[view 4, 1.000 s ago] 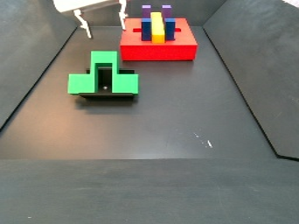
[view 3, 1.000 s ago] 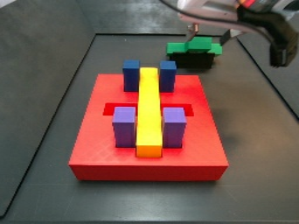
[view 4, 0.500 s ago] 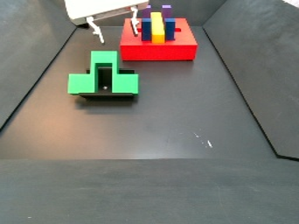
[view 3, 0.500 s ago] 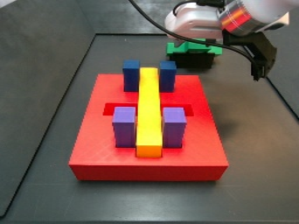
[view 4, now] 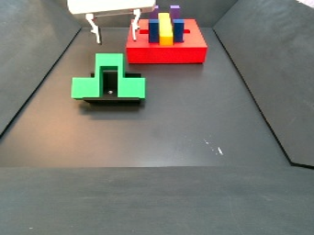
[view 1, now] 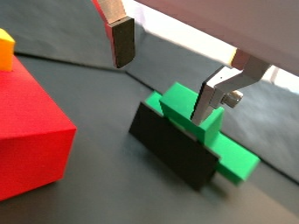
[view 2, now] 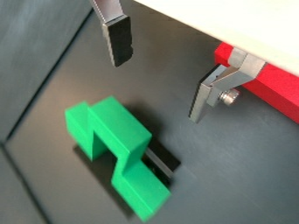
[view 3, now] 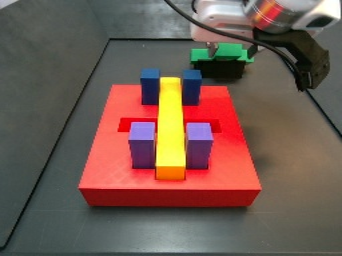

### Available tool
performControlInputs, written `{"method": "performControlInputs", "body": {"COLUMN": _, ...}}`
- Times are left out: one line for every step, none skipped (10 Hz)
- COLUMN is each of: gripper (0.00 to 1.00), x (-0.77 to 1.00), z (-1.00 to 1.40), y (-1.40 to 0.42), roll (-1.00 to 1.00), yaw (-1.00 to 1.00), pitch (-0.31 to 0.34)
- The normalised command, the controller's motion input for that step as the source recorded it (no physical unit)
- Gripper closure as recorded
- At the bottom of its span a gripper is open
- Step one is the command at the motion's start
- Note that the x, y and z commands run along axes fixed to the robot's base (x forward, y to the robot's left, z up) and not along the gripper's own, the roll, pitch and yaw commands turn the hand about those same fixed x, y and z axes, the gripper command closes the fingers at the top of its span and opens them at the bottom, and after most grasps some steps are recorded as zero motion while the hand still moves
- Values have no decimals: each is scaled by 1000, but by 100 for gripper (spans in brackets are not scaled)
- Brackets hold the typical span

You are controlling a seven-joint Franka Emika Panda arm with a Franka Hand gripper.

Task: Pick up the green object. Move up. Place the green object on the fixture. Regrasp the green object. Move to above the board. Insert the green object.
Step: Regrasp the green object.

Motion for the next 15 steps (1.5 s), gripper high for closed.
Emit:
{"method": "performControlInputs", "body": {"gripper": 0, "x": 9, "z": 0, "y": 0, "roll": -511, "yaw": -817, "pitch": -469}}
{"method": "performControlInputs", "body": {"gripper": 0, "x": 34, "z": 0, "y": 0, "roll": -306, "yaw": -640, "pitch": -397}}
{"method": "performControlInputs", "body": {"gripper": 0, "x": 0, "z": 0, "y": 0, "roll": -51, "yaw": 0, "pitch": 0}}
{"method": "performControlInputs", "body": {"gripper": 0, "x": 46, "z": 0, "y": -14, "roll": 0, "yaw": -3, "pitch": 0}}
{"method": "performControlInputs", "body": {"gripper": 0, "x": -194, "z": -29, "y": -189, "roll": 280, "yaw": -134, "pitch": -220}}
{"method": "performControlInputs", "body": {"gripper": 0, "x": 0, "z": -11, "y": -214, "roll": 663, "yaw": -23, "pitch": -229}}
{"method": "performControlInputs", "body": {"gripper": 0, "x": 214, "z": 0, "y": -249, "roll": 849, "yaw": 60, "pitch": -191}}
{"method": "performControlInputs", "body": {"gripper": 0, "x": 271, "z": 20, "y": -226, "roll": 931, "yaw": 97, "pitch": -220}}
{"method": "performControlInputs", "body": {"gripper": 0, "x": 297, "z": 31, "y": -209, "roll": 940, "yaw": 137, "pitch": -271}}
{"method": "performControlInputs", "body": {"gripper": 0, "x": 443, "z": 146, "y": -160, "roll": 943, "yaw": 289, "pitch": -209}}
{"method": "performControlInputs", "body": {"gripper": 0, "x": 389, "z": 0, "y": 0, "roll": 454, "yaw": 646, "pitch": 0}}
{"method": "performControlInputs", "body": {"gripper": 0, "x": 363, "z": 0, "y": 0, "roll": 394, "yaw": 723, "pitch": 9}}
{"method": "performControlInputs", "body": {"gripper": 0, "x": 374, "z": 0, "y": 0, "roll": 403, "yaw": 717, "pitch": 31}}
{"method": "performControlInputs", "body": {"gripper": 0, "x": 346, "z": 0, "y": 0, "roll": 300, "yaw": 731, "pitch": 11}}
{"method": "performControlInputs", "body": {"gripper": 0, "x": 371, "z": 0, "y": 14, "roll": 260, "yaw": 703, "pitch": 9}}
